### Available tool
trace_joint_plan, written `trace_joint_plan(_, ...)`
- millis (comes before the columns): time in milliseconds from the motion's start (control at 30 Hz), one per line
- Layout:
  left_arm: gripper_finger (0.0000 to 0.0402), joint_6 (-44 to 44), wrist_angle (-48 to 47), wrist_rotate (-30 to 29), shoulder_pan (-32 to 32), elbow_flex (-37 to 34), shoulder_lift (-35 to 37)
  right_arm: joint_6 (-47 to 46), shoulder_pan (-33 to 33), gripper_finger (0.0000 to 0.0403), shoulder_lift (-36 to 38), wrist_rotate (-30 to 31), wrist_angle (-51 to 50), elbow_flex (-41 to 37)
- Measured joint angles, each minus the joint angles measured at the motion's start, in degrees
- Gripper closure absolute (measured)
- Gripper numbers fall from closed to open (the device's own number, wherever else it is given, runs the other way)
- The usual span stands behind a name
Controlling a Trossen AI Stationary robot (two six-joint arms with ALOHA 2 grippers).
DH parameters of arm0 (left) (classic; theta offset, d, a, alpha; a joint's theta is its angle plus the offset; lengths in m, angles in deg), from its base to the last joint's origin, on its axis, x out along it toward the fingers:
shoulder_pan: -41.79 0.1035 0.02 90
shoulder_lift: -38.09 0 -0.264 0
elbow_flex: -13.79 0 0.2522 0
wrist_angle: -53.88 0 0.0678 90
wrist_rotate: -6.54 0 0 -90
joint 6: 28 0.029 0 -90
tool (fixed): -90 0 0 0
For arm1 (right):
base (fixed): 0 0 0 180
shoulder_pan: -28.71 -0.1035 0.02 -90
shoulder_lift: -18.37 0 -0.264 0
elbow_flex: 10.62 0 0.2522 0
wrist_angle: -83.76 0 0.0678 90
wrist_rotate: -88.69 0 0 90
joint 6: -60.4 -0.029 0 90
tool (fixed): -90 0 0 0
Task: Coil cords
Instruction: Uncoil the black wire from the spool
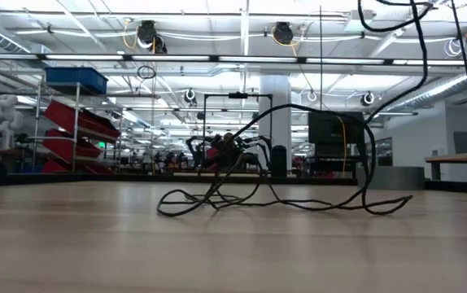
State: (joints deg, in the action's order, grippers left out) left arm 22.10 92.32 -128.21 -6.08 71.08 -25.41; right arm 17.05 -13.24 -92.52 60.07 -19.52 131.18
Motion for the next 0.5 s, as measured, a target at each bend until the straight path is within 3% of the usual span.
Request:
trace_joint_plan(167, 0.0402, 1.2, 0.0, 0.4, -0.7, 0.0, 0.3, -1.5, 1.1, 0.0403, 0.0, -2.7, -0.5, -5.2)
trace_joint_plan(300, 0.0402, 1.7, 0.1, -1.3, -1.6, 0.0, 1.1, -1.1, 2.1, 0.0403, 0.0, -8.2, -0.4, -8.9)
trace_joint_plan(500, 0.0402, 2.2, -0.1, -9.5, -3.7, 0.0, 2.4, -0.1, 2.5, 0.0403, 0.0, -14.9, -0.5, -15.3)
